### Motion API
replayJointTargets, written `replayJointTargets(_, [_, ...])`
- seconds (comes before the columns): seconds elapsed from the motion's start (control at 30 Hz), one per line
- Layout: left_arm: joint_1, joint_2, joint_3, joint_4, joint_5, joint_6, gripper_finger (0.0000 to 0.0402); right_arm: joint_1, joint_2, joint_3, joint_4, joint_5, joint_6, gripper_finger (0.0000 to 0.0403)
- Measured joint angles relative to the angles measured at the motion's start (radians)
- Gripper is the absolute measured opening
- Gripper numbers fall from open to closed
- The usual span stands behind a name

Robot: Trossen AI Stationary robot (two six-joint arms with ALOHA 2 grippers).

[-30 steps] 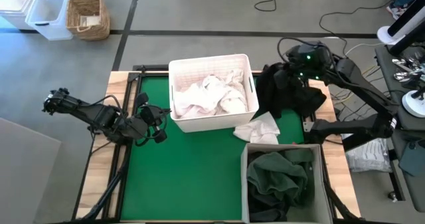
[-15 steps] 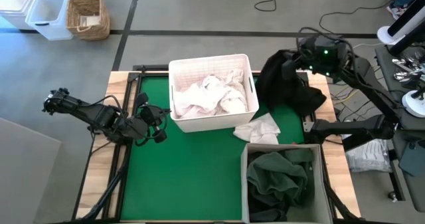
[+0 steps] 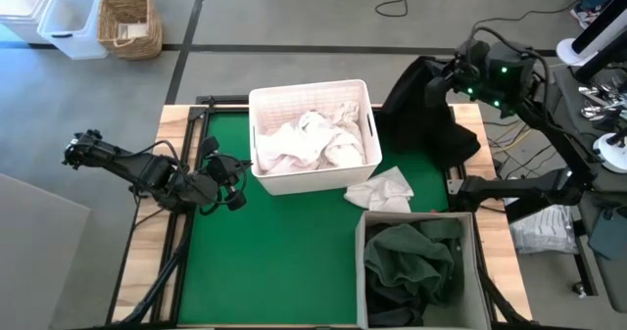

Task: Pick and place trash into bin
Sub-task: Put the black cloth into the white fabric storage bin

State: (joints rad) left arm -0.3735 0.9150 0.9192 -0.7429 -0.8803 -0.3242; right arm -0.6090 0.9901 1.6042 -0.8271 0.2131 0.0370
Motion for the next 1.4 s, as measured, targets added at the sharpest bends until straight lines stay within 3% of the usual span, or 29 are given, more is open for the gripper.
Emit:
replayJointTargets(0.6, [0.000,0.000,0.000,0.010,0.000,0.000,0.0001,0.000,0.001,0.135,0.088,-0.025,-0.062,0.0012])
replayJointTargets(1.1, [0.000,0.000,0.000,0.051,0.000,0.008,0.0001,0.001,0.038,0.255,0.227,-0.298,-0.029,0.0012])
replayJointTargets(1.4, [0.000,0.000,0.000,0.055,0.000,-0.003,0.0001,0.003,0.111,0.405,0.342,-0.487,0.016,0.0012])
